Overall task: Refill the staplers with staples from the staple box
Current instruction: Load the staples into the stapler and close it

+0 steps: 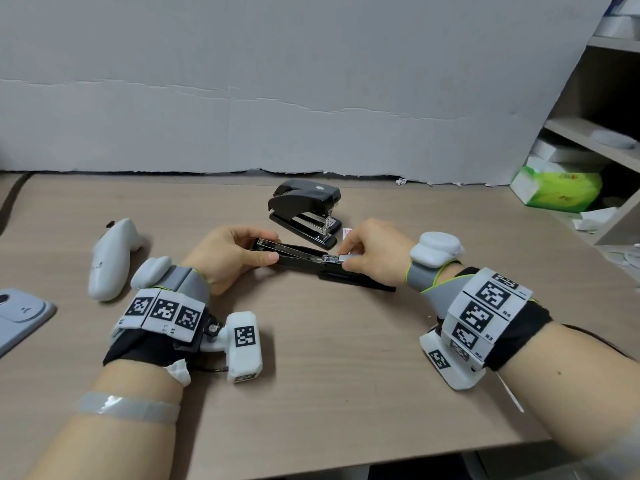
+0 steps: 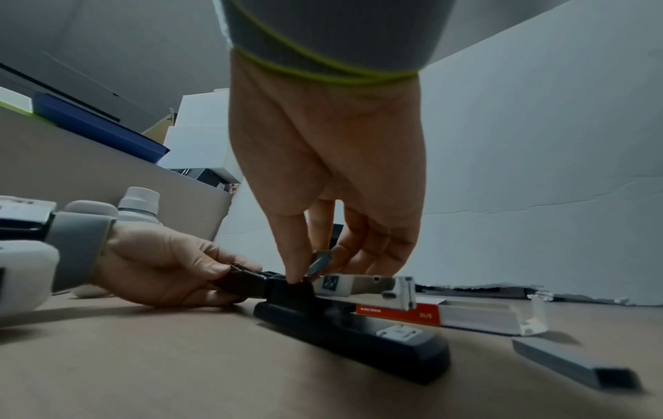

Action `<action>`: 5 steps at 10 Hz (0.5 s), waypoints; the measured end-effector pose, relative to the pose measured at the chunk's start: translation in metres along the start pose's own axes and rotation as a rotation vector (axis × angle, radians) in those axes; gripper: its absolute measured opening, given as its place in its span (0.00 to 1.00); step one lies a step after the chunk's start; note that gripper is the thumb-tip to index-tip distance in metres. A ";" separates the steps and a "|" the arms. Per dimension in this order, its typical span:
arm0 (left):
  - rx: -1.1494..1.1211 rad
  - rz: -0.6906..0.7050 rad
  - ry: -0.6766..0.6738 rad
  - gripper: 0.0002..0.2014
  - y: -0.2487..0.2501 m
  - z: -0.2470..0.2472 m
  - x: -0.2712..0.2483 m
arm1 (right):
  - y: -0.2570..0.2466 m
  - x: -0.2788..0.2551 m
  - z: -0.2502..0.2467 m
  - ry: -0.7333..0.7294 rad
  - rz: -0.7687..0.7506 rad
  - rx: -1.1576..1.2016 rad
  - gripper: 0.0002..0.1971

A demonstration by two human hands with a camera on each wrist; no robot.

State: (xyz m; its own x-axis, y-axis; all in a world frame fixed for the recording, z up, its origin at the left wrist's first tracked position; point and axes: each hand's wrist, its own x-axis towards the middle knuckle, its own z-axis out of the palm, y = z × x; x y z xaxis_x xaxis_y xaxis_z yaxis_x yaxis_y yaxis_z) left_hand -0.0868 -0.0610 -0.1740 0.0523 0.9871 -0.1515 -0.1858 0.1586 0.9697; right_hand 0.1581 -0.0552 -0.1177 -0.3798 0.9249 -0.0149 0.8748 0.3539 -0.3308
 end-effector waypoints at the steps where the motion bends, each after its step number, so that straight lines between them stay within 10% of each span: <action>1: 0.001 0.001 0.008 0.14 0.001 0.001 -0.001 | -0.001 0.001 0.001 0.022 0.021 0.009 0.06; 5: 0.006 0.011 0.019 0.14 0.001 0.003 -0.002 | 0.006 -0.001 -0.002 0.065 0.014 0.066 0.03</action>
State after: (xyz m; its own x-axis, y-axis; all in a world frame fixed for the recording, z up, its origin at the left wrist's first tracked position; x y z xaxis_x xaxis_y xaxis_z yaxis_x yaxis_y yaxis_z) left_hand -0.0843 -0.0632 -0.1717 0.0312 0.9890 -0.1448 -0.1801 0.1480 0.9724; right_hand 0.1651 -0.0540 -0.1176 -0.3459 0.9374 0.0404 0.8572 0.3332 -0.3927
